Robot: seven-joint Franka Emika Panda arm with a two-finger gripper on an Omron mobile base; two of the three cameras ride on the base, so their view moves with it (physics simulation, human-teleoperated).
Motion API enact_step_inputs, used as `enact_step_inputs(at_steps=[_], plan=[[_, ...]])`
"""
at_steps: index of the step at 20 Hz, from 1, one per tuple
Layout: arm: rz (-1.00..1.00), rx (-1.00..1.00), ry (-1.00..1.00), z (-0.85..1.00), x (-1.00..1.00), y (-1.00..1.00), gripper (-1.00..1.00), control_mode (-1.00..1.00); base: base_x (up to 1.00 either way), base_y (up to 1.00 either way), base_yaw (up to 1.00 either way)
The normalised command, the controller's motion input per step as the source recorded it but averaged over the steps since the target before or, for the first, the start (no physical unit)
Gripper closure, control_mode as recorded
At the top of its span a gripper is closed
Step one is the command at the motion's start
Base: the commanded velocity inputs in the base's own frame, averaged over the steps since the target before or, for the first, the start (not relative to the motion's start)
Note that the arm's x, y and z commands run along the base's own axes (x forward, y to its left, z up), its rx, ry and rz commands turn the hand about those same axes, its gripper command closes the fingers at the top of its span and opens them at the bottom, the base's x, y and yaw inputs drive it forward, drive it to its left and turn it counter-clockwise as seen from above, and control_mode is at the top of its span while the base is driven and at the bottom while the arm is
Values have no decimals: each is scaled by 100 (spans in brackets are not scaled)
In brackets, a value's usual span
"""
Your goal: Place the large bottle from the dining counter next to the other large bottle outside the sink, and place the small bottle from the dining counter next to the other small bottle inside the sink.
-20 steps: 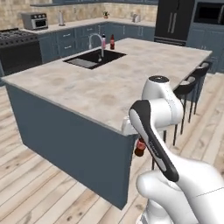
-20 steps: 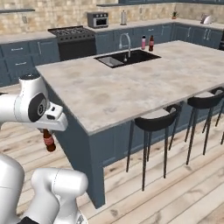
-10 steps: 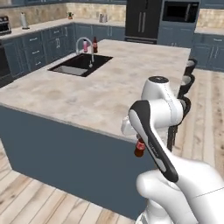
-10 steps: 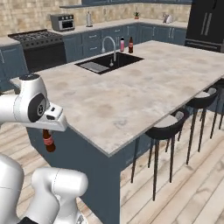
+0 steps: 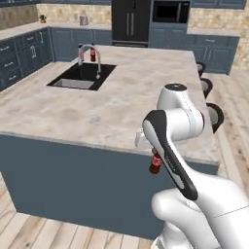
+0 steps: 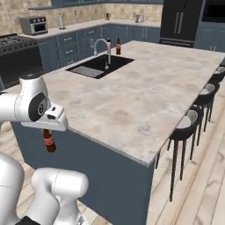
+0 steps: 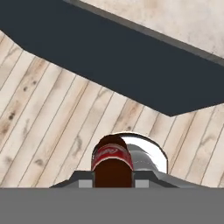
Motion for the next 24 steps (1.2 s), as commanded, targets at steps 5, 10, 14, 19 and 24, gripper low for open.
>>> enact_step_inputs(at_steps=[5,10,14,19,24], plan=[[0,0,0,0,0,0,100,100,0,100,-36],[0,0,0,0,0,0,100,100,0,100,-36],[0,0,0,0,0,0,100,100,0,100,-34],[0,0,0,0,0,0,100,100,0,100,-33],[0,0,0,0,0,0,100,100,0,100,-32]])
